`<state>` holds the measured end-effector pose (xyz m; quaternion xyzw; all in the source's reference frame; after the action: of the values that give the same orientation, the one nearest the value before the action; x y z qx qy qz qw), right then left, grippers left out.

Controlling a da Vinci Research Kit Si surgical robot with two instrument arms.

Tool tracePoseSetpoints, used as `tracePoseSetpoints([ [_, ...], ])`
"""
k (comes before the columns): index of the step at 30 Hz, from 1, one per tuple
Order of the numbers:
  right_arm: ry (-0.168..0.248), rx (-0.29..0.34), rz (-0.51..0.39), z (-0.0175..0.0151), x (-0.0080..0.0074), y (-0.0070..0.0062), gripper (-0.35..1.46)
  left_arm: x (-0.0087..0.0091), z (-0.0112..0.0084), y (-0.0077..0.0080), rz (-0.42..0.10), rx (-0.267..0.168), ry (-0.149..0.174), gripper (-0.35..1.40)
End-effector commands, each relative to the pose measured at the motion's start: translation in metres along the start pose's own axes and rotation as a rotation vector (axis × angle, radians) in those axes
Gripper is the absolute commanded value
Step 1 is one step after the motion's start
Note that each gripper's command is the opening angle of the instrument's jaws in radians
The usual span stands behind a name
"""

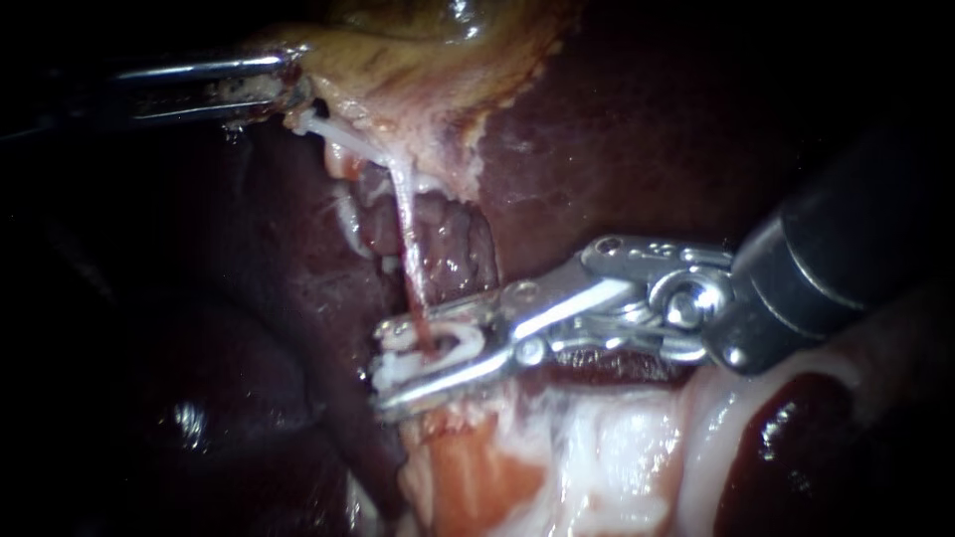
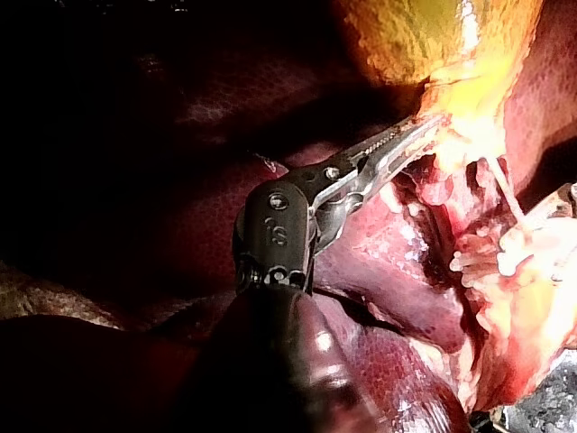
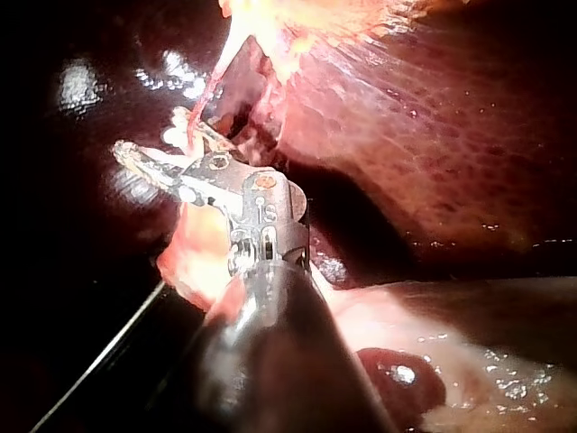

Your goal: Clipping second clip right tube

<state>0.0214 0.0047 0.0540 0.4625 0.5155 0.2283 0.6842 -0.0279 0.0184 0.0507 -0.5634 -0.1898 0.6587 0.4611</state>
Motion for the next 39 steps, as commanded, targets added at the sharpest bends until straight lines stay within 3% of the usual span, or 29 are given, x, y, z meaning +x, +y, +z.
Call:
tracePoseSetpoints([
  [1,0.007,0.005,0.002,0.0000,0.0002,-0.0003,0.48,0.0000,0.0000,0.0000,0.000,0.000,0.000,-0.35],
  [7,0.041,0.034,0.015,0.0002,0.0010,-0.0017,0.46,-0.0001,0.0000,0.0000,0.000,0.000,0.000,-0.35],
  [16,0.038,0.037,0.015,-0.0001,0.0010,-0.0017,0.40,-0.0001,0.0001,0.0000,0.000,-0.002,0.000,-0.35],
  [37,0.035,0.045,0.010,-0.0008,0.0001,-0.0014,-0.18,-0.0002,0.0003,0.0000,0.001,-0.001,0.000,-0.35],
  [39,0.035,0.045,0.009,-0.0008,0.0000,-0.0014,-0.34,-0.0002,0.0003,0.0000,0.001,-0.001,0.000,-0.35],
])
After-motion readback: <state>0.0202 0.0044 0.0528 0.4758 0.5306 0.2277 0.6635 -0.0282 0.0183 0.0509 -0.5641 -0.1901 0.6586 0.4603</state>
